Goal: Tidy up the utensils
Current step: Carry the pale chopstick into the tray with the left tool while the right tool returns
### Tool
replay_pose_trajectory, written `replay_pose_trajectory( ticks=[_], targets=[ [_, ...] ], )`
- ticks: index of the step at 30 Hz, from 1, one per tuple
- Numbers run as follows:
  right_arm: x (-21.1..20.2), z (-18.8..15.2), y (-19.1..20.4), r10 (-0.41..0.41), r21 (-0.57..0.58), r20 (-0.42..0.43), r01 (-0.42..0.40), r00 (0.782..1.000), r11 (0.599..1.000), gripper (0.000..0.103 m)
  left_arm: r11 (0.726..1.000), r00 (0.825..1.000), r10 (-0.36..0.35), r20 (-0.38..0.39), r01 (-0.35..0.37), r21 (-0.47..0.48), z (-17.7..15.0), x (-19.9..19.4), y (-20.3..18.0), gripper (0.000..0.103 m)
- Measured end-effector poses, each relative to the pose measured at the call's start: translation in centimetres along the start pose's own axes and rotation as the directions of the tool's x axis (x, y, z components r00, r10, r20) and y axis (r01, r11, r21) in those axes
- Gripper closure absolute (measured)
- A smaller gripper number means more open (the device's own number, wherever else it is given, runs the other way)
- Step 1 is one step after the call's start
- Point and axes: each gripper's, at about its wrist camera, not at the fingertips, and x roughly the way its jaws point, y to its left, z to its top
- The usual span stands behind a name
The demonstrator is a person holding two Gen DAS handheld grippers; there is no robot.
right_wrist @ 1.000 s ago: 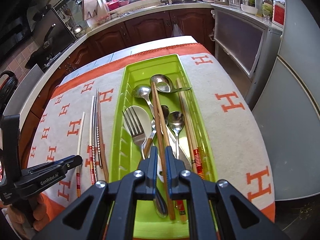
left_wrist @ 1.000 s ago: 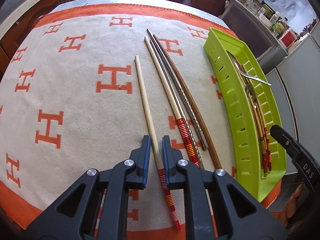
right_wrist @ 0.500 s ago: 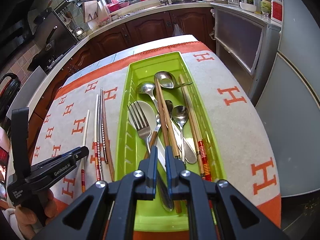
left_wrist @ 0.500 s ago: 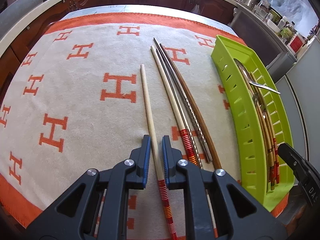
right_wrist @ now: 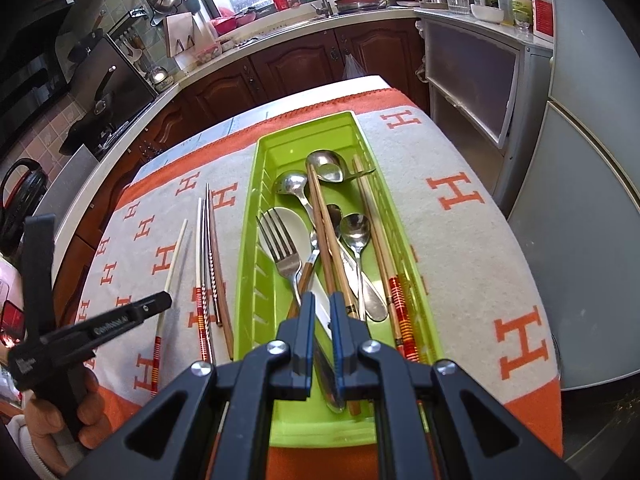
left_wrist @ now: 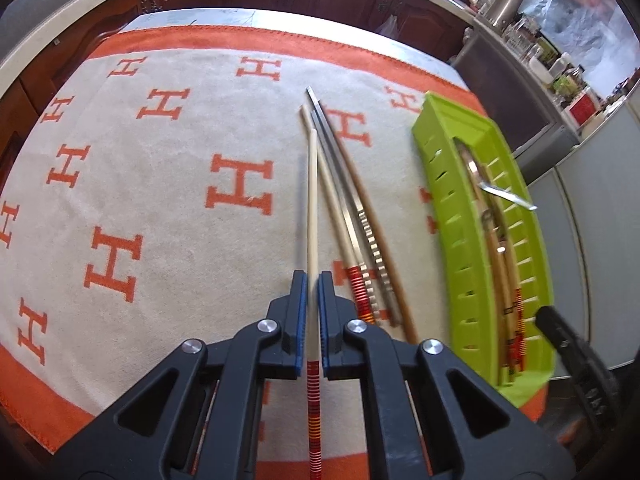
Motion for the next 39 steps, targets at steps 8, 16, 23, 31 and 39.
replay_pose_trajectory(
  ticks=[8, 16, 23, 31, 39],
  targets=[
    [-1.0, 0.5, -1.0, 0.013, 0.044, 0.024, -0.014, 1.0, 0.999, 0.095, 0.988, 0.987, -0.154, -0.041, 0.155, 0.01, 3.1, -2.5, -5.0, 0.1],
    [-1.9, 0.7, -2.3, 0.003, 0.089, 0.046, -0.007, 0.999, 0.996, 0.095, 0.977, 0.977, -0.193, -0.095, 0.2, 0.07, 3.2, -0.5, -13.5, 0.1],
    [-2.1, 0.5, -3.4, -0.014, 0.111, 0.045, 0.009, 0.999, 0.994, 0.095, 0.976, 0.976, -0.16, -0.148, 0.178, 0.123, 2.2, 2.7, -16.0, 0.099],
    [-1.6, 0.4, -3.4, 0.003, 0.109, 0.034, -0.007, 0.999, 0.994, 0.095, 0.965, 0.986, -0.135, -0.103, 0.154, 0.213, 1.6, 0.6, -14.3, 0.099],
    [-1.0, 0.1, -1.4, 0.041, 0.062, 0.015, -0.042, 0.999, 0.997, 0.095, 0.97, 0.997, -0.051, -0.061, 0.064, 0.235, 0.9, -1.4, -9.8, 0.099]
  ],
)
